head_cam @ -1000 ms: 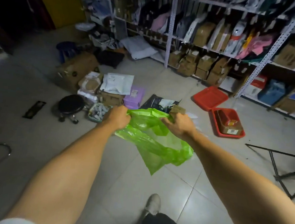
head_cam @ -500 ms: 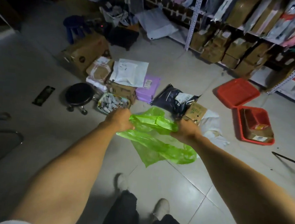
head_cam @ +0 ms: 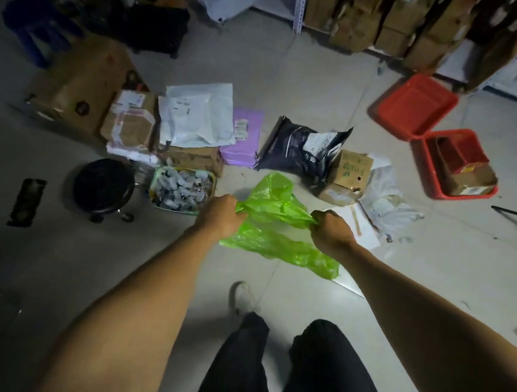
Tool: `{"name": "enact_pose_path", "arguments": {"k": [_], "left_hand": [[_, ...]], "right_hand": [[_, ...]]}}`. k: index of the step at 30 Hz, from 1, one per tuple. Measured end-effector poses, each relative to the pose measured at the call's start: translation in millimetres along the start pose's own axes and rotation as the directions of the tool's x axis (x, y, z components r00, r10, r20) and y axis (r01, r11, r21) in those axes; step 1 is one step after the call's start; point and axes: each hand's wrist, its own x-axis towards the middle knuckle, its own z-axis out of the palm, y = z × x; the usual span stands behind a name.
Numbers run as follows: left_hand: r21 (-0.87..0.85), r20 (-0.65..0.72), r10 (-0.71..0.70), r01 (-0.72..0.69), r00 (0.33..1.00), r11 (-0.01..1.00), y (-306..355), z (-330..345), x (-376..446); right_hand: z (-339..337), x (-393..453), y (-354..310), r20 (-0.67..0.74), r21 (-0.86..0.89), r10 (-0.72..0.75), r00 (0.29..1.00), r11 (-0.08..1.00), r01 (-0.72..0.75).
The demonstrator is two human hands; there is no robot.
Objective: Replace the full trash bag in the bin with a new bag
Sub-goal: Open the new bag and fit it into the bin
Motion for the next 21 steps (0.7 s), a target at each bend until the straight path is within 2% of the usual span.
{"name": "enact_pose_path", "arguments": {"k": [5,11,17,21], "left_hand": [[0.006,0.053,0.0,0.0,0.999,1.0,-15.2,15.3,56.3],[-0.056,0.109,-0.034,0.04,0.993,0.998,-22.0,44.3,122.0],[-0.072,0.142,-0.064,0.075,0.988,0.995,-30.2,87.8,188.6],[-0.075,0.187,-0.053,0.068,0.981,0.995,-41.4,117.5,228.0]], "right_hand": [[23.6,46.7,0.2,0.043,0.145,0.106,0.993,0.983,-0.111],[49.5,116.3,14.3,0.091,0.262,0.139,0.986,0.952,-0.159],[84.1,187.1,36.7,0.156,0.411,0.196,0.968,0.878,-0.244],[114.7,231.4,45.9,0.189,0.53,0.261,0.947,0.784,-0.322]]}}
